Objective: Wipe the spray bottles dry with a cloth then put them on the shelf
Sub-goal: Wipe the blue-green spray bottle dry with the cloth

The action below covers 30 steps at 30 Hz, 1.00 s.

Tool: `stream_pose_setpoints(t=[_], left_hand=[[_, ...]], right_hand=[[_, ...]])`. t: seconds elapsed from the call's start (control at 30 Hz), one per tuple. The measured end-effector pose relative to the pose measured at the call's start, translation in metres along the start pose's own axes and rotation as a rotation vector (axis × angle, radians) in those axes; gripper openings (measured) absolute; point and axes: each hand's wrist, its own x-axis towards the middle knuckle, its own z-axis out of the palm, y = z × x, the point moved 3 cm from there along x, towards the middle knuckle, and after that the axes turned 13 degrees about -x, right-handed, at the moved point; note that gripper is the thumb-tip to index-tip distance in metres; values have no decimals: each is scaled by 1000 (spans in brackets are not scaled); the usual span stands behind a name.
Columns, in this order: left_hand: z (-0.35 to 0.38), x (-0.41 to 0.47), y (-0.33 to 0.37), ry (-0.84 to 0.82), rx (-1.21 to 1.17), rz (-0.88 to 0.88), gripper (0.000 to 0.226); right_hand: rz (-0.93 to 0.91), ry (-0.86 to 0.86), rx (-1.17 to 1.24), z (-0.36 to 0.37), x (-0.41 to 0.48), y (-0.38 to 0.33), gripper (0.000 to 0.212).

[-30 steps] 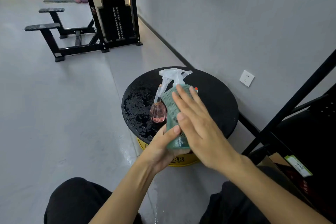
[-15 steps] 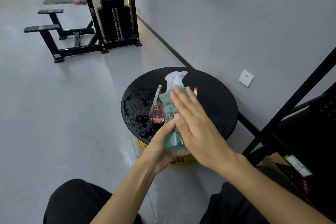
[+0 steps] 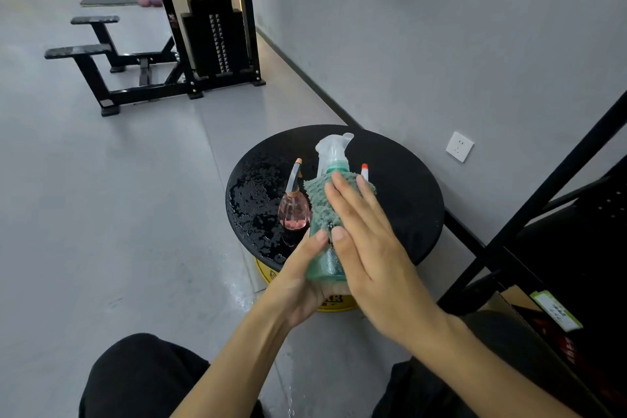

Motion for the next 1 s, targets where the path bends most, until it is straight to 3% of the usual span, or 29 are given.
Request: stream_pose_setpoints(t=[0.27,0.4,0.53,0.73,1.0], left_hand=[[4,1,-4,44,31,0,77],[5,0,0,117,-42,36,48],[6,-1,3,142,18,38,54],[11,-2,-5,91,112,57,42],[8,-5,-4,116,22,52,50]], right_hand=[[69,-20,-9,-6,29,19,51],[18,-16,-48,9,-2,3,51],[10,-24,-92,11,-6,0,51],[98,-21,-8,-3,33,19,52],[-34,-1,-128,8,-6,3,50]])
